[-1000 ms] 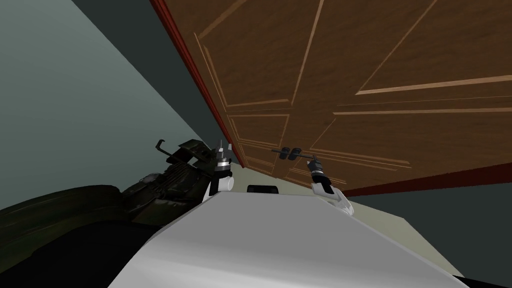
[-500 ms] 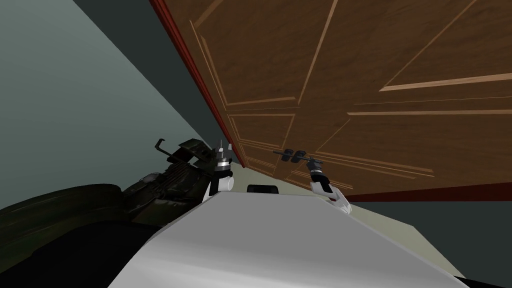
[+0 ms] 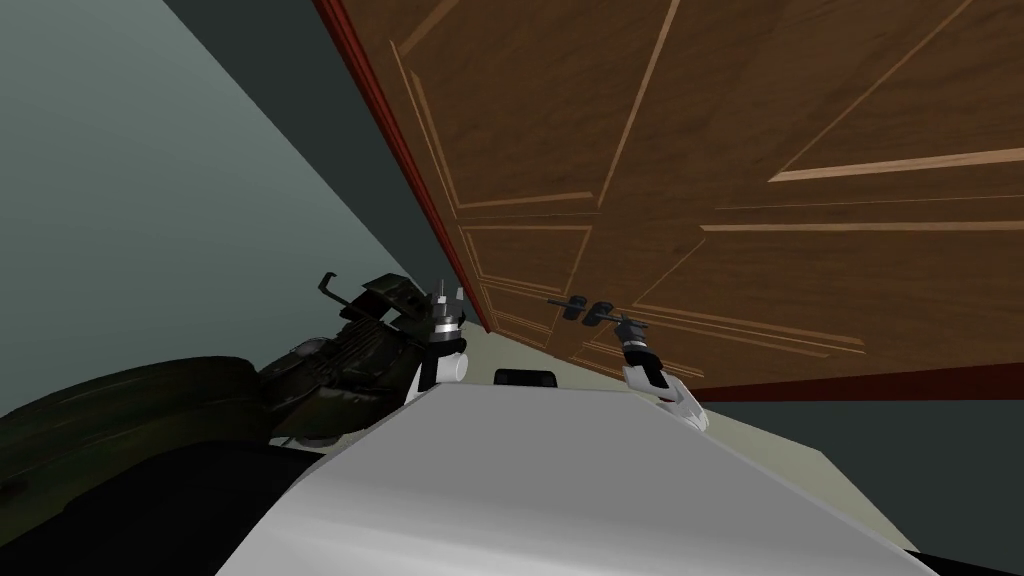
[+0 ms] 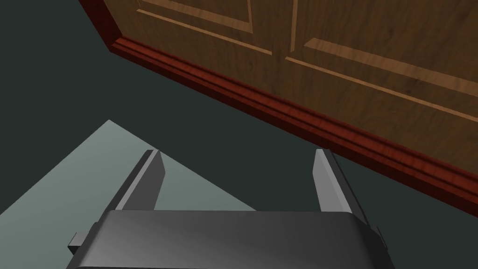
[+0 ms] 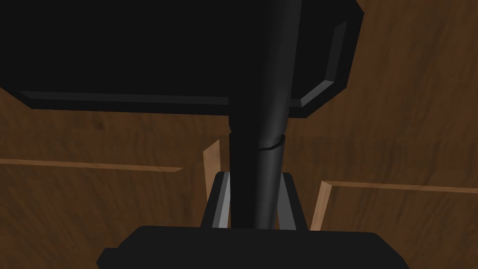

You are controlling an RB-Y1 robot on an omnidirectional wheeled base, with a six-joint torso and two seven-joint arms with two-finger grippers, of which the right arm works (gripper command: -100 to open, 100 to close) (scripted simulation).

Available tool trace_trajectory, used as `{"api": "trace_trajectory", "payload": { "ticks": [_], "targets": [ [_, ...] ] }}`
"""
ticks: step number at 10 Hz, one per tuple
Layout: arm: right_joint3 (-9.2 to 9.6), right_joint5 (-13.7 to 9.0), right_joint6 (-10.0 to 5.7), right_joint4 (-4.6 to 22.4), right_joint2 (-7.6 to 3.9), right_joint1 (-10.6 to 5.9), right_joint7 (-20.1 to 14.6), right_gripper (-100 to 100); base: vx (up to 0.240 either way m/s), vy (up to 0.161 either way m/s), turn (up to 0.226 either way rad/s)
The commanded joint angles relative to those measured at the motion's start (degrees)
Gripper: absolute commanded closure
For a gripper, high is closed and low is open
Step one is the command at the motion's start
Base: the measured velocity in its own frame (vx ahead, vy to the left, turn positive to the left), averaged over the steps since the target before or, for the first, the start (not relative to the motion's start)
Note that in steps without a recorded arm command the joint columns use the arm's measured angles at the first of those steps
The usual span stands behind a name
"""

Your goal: Pull the door open

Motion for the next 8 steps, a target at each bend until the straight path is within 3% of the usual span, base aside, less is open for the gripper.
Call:
{"api": "trace_trajectory", "payload": {
  "ticks": [1, 5, 8],
  "targets": [
    [-0.13, -0.1, -0.13, 0.4, -0.91, 0.89, -0.6, 100, -0.208, 0.0, 0.089],
    [2.52, 0.0, -1.74, -0.3, -2.91, 2.19, -3.0, 100, -0.217, -0.008, 0.128],
    [5.32, 0.2, -3.13, -0.9, -4.17, 2.78, -4.9, 100, -0.234, -0.072, 0.178]
  ]
}}
